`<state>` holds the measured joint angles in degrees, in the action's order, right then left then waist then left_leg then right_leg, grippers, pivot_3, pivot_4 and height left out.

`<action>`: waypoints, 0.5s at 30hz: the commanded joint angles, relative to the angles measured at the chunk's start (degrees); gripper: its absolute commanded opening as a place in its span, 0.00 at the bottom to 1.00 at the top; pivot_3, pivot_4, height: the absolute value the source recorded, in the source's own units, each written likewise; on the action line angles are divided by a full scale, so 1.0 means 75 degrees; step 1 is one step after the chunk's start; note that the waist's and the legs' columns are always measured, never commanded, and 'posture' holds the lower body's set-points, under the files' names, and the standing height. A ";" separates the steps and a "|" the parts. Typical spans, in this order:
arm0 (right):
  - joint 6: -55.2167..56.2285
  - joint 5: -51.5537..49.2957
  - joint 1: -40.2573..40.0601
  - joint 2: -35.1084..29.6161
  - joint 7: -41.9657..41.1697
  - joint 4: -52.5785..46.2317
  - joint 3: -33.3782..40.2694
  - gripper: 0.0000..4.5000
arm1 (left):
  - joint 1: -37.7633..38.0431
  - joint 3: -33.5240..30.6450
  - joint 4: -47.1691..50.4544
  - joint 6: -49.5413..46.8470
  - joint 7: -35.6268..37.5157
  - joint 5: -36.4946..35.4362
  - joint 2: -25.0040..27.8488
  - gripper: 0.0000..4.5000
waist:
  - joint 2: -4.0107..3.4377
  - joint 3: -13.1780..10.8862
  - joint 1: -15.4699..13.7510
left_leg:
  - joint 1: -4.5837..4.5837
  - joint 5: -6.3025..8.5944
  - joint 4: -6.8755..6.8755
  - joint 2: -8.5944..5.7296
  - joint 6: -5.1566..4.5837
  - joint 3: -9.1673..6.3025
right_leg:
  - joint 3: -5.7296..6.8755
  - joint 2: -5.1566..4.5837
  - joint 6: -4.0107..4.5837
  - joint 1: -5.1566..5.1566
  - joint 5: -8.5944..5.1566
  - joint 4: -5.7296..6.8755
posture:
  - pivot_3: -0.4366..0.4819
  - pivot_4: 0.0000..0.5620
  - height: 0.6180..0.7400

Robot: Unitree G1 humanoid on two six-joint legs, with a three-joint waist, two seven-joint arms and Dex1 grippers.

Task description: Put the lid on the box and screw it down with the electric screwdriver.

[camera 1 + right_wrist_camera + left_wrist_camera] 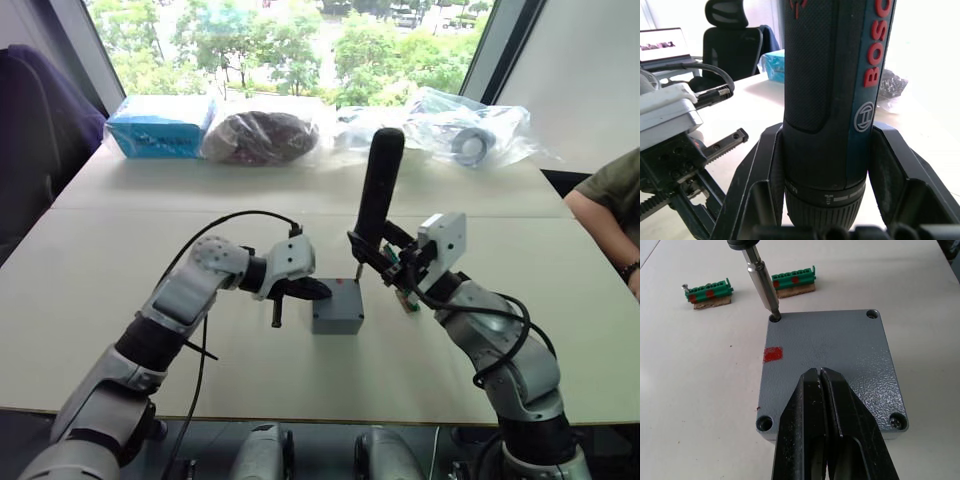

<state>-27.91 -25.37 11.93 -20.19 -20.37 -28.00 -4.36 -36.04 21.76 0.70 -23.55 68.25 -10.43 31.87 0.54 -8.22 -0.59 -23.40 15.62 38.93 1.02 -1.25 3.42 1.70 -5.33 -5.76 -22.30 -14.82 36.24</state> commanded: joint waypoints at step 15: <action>-0.1152 0.0691 -0.0130 0.0152 0.0580 0.1035 -0.0541 0.39 | 0.0365 0.0252 -0.0115 -0.0087 -0.0140 0.0319 -0.0013 0.00 | 0.0022 0.0117 -0.0001 | 0.0010 0.0010 -0.0014 -0.0008 -0.0007 -0.0026 | 0.0016 -0.0052 0.0055 -0.0006 -0.0029 -0.0020 | 0.48 0.27 1.00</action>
<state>-30.17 -22.98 14.16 -18.54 -17.44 -26.35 -6.49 -34.45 21.77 0.82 -23.24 67.32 -10.00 31.44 0.70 -7.34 -0.60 -23.32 15.70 38.79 0.96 -1.30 3.22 1.84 -5.77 -5.33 -22.35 -15.05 36.07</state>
